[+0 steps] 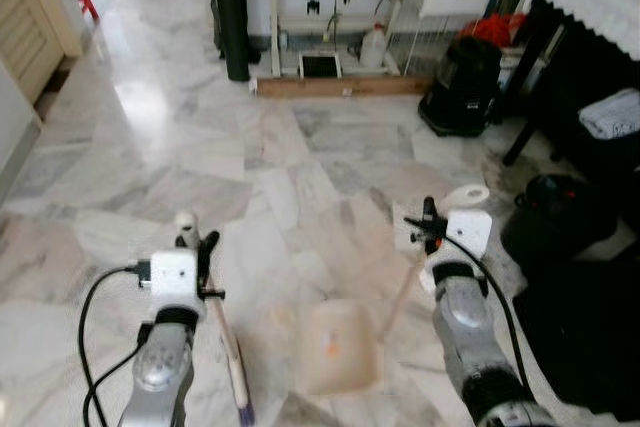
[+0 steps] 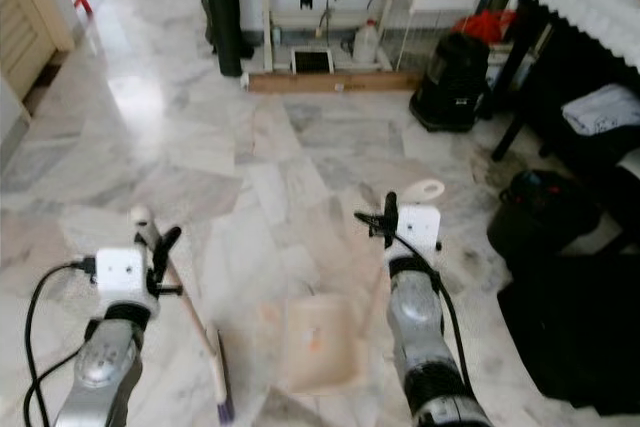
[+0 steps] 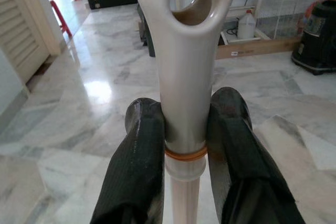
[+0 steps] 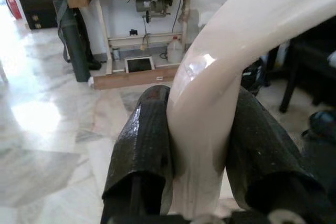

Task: Sweep floor

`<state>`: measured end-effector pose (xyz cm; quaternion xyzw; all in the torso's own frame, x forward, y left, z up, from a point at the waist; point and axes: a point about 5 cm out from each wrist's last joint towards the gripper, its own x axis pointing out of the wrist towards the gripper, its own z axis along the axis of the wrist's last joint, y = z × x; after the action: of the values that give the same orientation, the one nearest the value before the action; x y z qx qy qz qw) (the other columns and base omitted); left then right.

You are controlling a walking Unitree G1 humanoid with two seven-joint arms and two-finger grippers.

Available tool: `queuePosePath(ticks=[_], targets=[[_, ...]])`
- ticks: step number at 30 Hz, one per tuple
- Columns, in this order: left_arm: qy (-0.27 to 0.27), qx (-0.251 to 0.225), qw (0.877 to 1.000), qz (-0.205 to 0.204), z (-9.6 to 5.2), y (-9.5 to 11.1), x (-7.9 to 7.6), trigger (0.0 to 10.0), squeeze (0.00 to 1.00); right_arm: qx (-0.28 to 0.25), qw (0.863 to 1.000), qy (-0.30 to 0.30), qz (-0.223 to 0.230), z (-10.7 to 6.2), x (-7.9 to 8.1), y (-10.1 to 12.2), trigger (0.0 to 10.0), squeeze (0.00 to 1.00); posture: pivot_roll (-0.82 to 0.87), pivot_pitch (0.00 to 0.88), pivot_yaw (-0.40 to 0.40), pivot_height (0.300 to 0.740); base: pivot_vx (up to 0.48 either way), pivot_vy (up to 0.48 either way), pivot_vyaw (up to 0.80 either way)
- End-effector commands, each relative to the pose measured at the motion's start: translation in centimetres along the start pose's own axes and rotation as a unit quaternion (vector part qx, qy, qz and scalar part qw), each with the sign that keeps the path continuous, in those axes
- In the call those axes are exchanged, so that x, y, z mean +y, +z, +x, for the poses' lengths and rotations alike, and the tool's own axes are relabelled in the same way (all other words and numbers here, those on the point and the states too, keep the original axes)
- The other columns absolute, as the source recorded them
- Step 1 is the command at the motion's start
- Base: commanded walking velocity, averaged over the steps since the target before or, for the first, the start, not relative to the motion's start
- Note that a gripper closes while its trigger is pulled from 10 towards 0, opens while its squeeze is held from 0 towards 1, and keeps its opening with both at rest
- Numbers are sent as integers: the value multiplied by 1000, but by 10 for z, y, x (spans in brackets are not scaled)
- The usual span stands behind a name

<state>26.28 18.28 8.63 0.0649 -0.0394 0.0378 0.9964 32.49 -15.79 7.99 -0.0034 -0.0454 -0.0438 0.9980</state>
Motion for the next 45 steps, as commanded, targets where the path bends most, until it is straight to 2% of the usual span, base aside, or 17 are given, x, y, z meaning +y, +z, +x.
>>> queuePosePath(ticks=[1, 4, 29, 36, 45], targets=[[-3, -22, 1000, 1, 2, 8, -1, 10000, 0, -13, 1000, -9, -10, 4, -9, 6, 10000, 0, 105, 63, -33, 740, 386, 0, -506], [-2, -22, 1000, 2, 3, 8, 0, 10000, 0, -15, 1000, -8, -9, 4, -8, 7, 10000, 0, 106, 63, -33, 740, 386, 0, -744], [-3, -22, 1000, 1, 3, 9, 0, 10000, 0, -15, 1000, -2, -9, 4, -5, 7, 10000, 0, 102, 80, -33, 740, 385, 0, 0], [-3, -22, 1000, 1, 3, 9, 1, 10000, 0, -7, 1000, -4, -10, 5, -6, 6, 10000, 0, 102, 81, -33, 740, 386, 0, -716], [-3, -23, 1000, 1, 3, 9, 1, 10000, 0, -14, 1000, -3, -10, 5, -5, 7, 10000, 0, 103, 85, -32, 740, 386, 0, 0]])
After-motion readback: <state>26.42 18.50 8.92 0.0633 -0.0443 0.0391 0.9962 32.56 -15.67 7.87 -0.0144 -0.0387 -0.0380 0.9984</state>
